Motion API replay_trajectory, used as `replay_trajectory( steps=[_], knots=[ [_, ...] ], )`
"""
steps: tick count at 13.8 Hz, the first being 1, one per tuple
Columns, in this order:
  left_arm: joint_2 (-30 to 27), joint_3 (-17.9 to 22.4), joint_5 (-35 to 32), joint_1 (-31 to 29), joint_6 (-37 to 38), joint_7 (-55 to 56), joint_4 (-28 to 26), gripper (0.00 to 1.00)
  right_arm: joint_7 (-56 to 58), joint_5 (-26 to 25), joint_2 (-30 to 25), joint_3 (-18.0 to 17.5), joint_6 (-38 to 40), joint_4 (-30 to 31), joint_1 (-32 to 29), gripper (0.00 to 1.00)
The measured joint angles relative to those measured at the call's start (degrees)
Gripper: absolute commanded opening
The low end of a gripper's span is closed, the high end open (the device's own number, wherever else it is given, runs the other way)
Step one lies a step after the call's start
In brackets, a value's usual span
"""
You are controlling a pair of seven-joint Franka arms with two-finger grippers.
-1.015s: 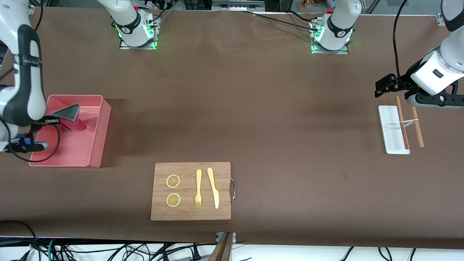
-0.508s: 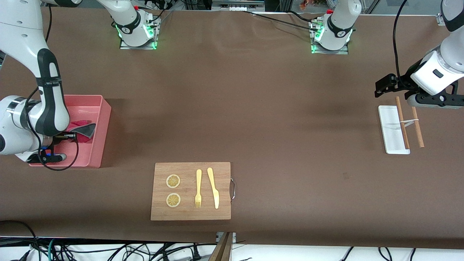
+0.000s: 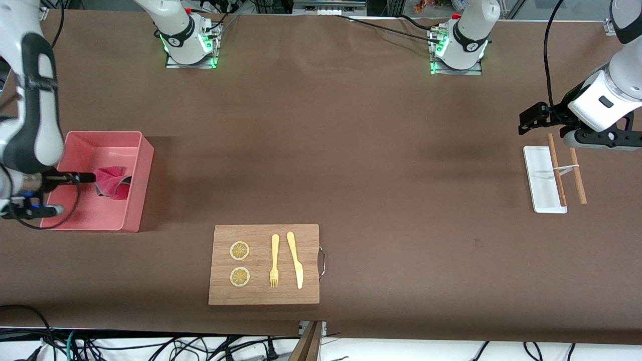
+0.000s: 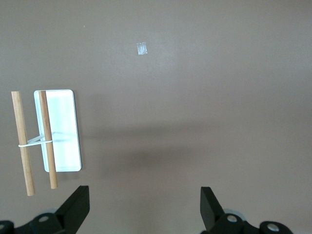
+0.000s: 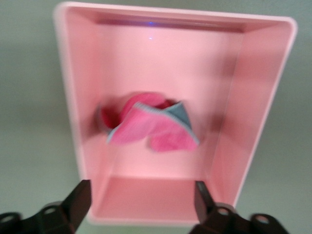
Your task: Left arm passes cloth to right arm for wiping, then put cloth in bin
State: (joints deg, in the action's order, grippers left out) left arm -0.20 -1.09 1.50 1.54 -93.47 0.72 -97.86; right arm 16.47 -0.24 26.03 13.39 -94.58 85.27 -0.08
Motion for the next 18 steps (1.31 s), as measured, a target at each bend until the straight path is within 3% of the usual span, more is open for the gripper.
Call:
replay_trajectory(
  steps=[4, 7, 14, 18],
  knots=[
    [0.0, 0.0, 0.0, 0.0, 0.0, 0.0, 0.0, 1.00, -2.0, 0.0, -10.4, -6.9, 6.9, -1.0, 0.1, 1.00],
    [0.0, 0.0, 0.0, 0.0, 0.0, 0.0, 0.0, 1.00, -6.8, -0.1, -15.3, -12.0, 8.2, -1.0, 0.3, 1.00],
    [0.0, 0.0, 0.0, 0.0, 0.0, 0.0, 0.0, 1.00, -8.0, -1.6, -22.1, -12.5, 9.5, -0.7, -0.4, 1.00],
    [0.0, 0.0, 0.0, 0.0, 0.0, 0.0, 0.0, 1.00, -16.3, -1.6, -22.8, -13.4, 11.8, -0.3, -0.4, 1.00]
  ],
)
